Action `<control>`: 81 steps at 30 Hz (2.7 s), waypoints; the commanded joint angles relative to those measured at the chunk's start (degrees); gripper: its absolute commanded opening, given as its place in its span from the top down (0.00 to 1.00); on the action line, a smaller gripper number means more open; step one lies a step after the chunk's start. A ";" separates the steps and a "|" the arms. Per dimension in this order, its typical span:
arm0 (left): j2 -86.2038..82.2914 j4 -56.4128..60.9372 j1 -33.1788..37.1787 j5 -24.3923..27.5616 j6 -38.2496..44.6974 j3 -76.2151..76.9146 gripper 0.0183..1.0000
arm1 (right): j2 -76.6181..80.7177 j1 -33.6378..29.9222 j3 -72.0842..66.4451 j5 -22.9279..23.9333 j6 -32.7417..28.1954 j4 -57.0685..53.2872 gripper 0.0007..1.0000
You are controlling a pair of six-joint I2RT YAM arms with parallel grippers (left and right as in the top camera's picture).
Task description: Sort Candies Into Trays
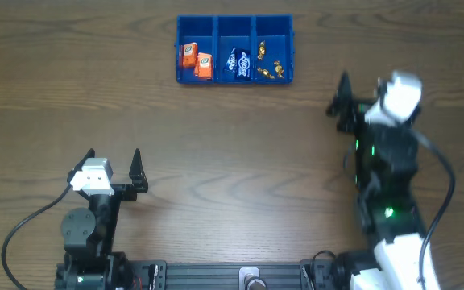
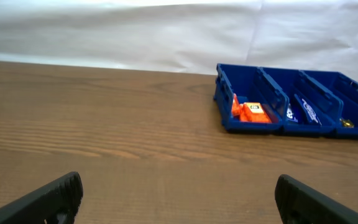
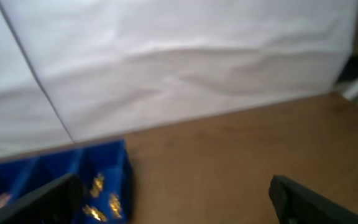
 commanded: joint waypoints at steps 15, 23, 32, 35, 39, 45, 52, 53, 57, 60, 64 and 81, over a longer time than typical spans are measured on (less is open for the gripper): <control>-0.37 -2.01 0.35 0.87 0.85 -1.05 0.00 | -32.72 -8.41 -29.24 -5.51 -0.79 8.94 0.00; -0.37 -1.99 0.35 0.87 0.85 -1.05 0.00 | -43.82 -11.02 -29.24 -12.04 -9.33 1.36 0.00; -0.37 -1.99 0.35 0.87 0.85 -1.05 0.00 | -43.45 -11.02 -29.27 -13.92 -12.41 -8.44 0.00; -0.37 -1.99 0.35 0.87 0.85 -1.05 0.00 | -43.45 -11.04 -29.27 -13.90 -12.57 -10.62 0.00; -0.37 -1.99 0.35 0.87 0.85 -1.05 0.00 | -43.45 -11.08 -29.22 -12.63 -12.59 -10.64 0.00; -0.37 -2.01 0.35 0.87 0.85 -1.05 0.00 | -43.45 -11.08 -29.22 -12.61 -12.55 -10.64 0.00; -0.37 -2.01 0.35 0.87 0.85 -1.05 0.00 | -43.45 -11.08 -29.22 -12.61 -12.55 -10.64 0.00; -0.37 -1.99 0.35 0.87 0.85 -1.05 0.00 | -43.45 -11.08 -29.22 -12.61 -12.55 -10.64 0.00; -0.37 -1.99 0.35 0.87 0.85 -1.05 0.00 | -43.45 -11.08 -29.22 -12.61 -12.55 -10.64 0.00; -0.37 -2.01 0.35 0.87 0.85 -1.05 0.00 | -43.45 -11.08 -29.20 -12.61 -12.55 -10.64 0.00; -0.37 -1.99 0.35 0.87 0.85 -1.05 0.00 | -43.45 -11.08 -29.20 -12.61 -12.55 -10.64 0.00; -0.37 -2.01 0.35 0.87 0.85 -1.05 0.00 | -43.45 -11.08 -29.20 -12.61 -12.55 -10.64 0.00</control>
